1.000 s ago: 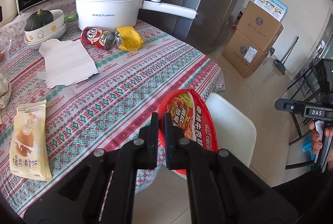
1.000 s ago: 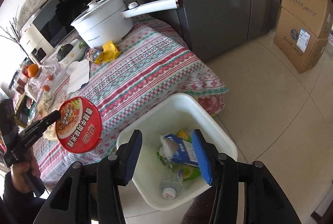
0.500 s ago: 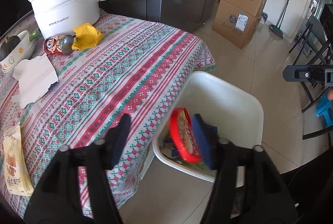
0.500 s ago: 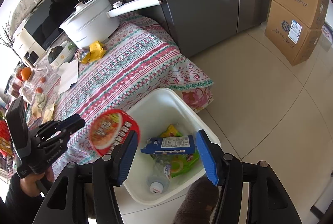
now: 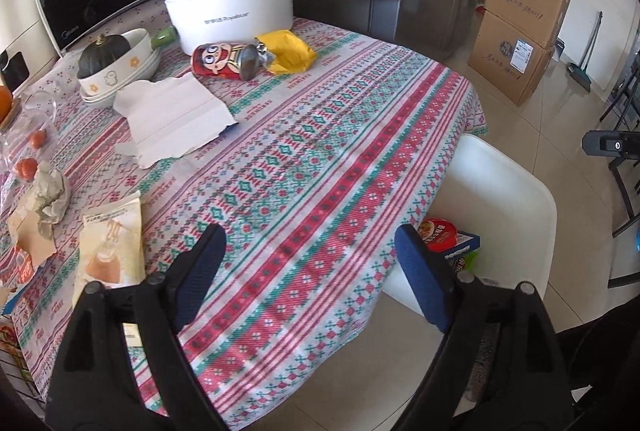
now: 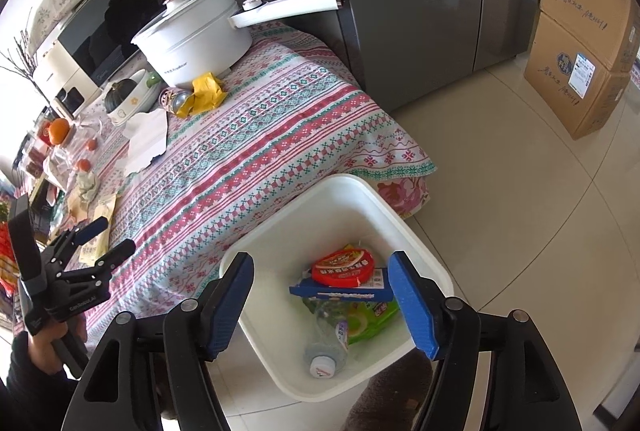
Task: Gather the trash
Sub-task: 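Move both tools back over the table, then grasp the beige bread-ball snack bag with the right tool, then grasp the brown cardboard with orange carton using the left tool while the right tool lifts the bag, then carry both items over the white bin while the right tool opens to drop the bag, then open the left tool to drop the cardboard into the white bin, then move both tools back over the table, then grasp the crumpled tissue with the left tool while the right tool grasps the yellow foil bag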
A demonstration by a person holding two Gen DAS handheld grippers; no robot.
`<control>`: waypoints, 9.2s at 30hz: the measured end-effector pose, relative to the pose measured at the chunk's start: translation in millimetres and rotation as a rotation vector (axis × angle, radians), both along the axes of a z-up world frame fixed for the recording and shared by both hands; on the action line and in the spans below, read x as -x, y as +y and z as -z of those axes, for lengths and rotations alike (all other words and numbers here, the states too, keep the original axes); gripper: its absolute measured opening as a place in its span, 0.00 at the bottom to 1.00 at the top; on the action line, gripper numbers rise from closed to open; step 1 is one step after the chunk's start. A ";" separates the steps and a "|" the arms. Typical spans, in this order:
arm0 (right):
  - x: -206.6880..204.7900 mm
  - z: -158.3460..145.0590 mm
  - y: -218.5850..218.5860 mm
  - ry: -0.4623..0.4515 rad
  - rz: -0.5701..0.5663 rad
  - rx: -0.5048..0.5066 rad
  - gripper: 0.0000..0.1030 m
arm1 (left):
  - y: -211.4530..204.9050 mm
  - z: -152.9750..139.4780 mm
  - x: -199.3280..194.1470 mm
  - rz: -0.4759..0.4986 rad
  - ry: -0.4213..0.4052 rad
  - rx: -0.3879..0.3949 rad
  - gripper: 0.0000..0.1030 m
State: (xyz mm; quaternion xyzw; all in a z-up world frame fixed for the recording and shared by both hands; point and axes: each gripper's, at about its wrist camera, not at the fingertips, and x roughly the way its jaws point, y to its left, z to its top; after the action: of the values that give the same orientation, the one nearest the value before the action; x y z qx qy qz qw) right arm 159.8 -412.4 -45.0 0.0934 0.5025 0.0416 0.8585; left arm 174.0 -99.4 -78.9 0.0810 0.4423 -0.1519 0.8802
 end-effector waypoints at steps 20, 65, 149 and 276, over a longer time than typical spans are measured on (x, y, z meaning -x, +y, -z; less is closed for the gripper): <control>-32.6 -8.4 164.7 -0.052 -0.200 0.061 1.00 | 177.6 -10.9 32.8 -0.368 0.019 0.032 0.99; -72.4 110.5 454.9 -0.042 -0.245 0.159 1.00 | 310.9 13.6 85.7 -0.610 0.078 0.017 0.99; -1.2 -16.2 86.5 -0.085 -0.135 -0.129 0.36 | 122.0 -46.5 75.7 -0.061 -0.087 0.071 0.03; -239.1 61.9 241.7 -0.190 -0.261 0.207 0.81 | 260.3 39.3 -96.9 -0.362 -0.105 0.144 0.96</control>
State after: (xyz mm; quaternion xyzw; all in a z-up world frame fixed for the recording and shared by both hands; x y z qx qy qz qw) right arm 398.9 -170.7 -106.9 -0.0657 0.4288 0.1095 0.8943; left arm 271.0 160.8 -118.2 -0.0554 0.3910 -0.0179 0.9186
